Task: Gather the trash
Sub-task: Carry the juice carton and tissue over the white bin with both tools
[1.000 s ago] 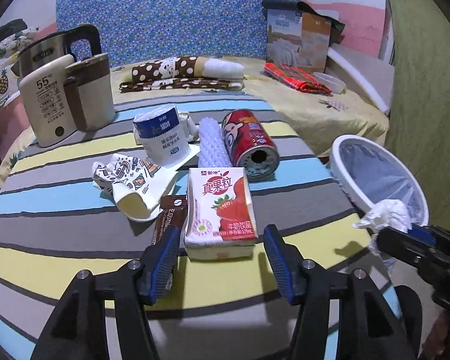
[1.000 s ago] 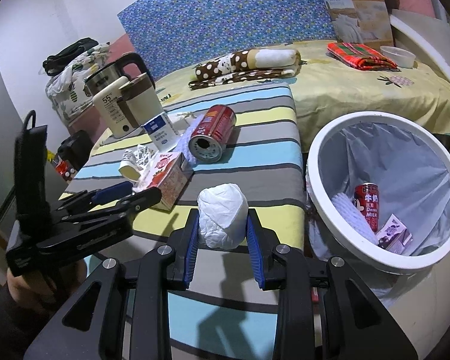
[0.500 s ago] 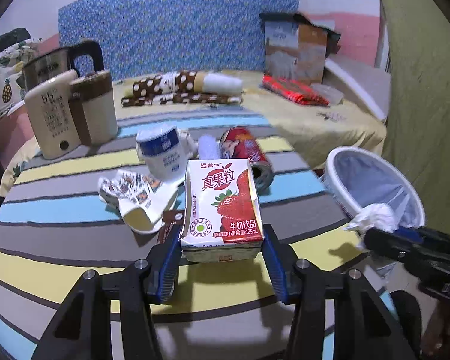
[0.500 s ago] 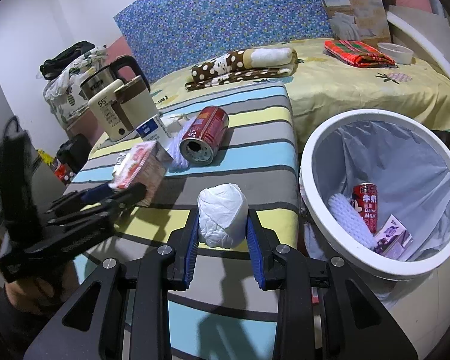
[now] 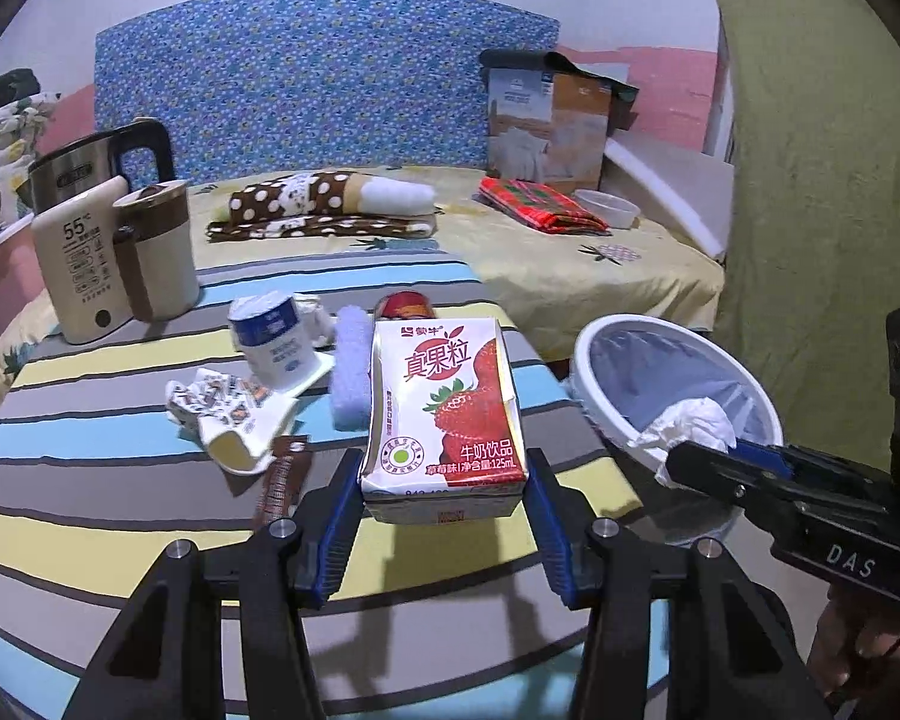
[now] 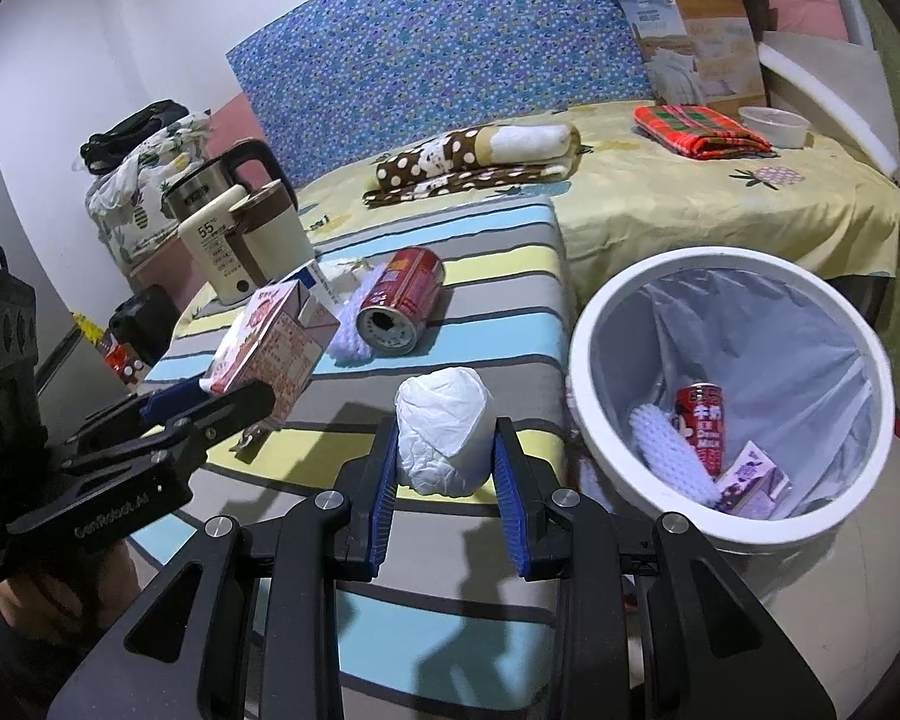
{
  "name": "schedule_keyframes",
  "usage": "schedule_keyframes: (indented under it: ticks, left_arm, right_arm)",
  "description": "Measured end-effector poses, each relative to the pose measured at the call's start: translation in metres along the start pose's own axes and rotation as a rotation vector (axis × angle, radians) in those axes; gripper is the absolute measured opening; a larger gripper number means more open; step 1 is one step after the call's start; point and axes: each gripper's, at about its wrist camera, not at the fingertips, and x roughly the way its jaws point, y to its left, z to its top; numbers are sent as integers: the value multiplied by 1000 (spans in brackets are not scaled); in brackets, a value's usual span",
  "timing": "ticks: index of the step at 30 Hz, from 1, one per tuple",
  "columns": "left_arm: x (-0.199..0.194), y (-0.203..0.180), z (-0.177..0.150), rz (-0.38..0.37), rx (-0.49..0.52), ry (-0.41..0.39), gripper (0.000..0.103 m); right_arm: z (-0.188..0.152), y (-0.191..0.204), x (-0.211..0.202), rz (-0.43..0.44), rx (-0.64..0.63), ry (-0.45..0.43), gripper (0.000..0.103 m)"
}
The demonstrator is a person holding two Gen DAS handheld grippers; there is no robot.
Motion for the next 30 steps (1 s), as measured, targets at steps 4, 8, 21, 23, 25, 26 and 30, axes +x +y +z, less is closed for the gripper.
schedule_keyframes:
  ticks: [4, 8, 21, 23, 25, 26, 30]
  left_arm:
    - [3, -14, 0, -30, 12, 9, 52]
    - [10, -32, 2, -67, 32, 23, 52]
    - [46, -101, 9, -184, 124, 67, 52]
    - [52, -107, 9, -195, 133, 75, 52]
    - [59, -114, 9, -208, 140, 86, 52]
    - [63, -117, 9, -216, 144, 91, 52]
    - [75, -128, 9, -238, 160, 110, 52]
  right_arm:
    - [0, -8, -6, -25, 14, -12, 33]
    - [-1, -22, -14, -59, 34, -25, 33]
    - [-6, -75, -30, -190, 131, -41, 33]
    - [-6, -79, -29, -201, 138, -36, 33]
    - [-7, -84, -27, -211, 145, -28, 33]
    - [-7, -86, -28, -212, 146, -25, 33]
    - [-9, -93, -26, -227, 155, -11, 34]
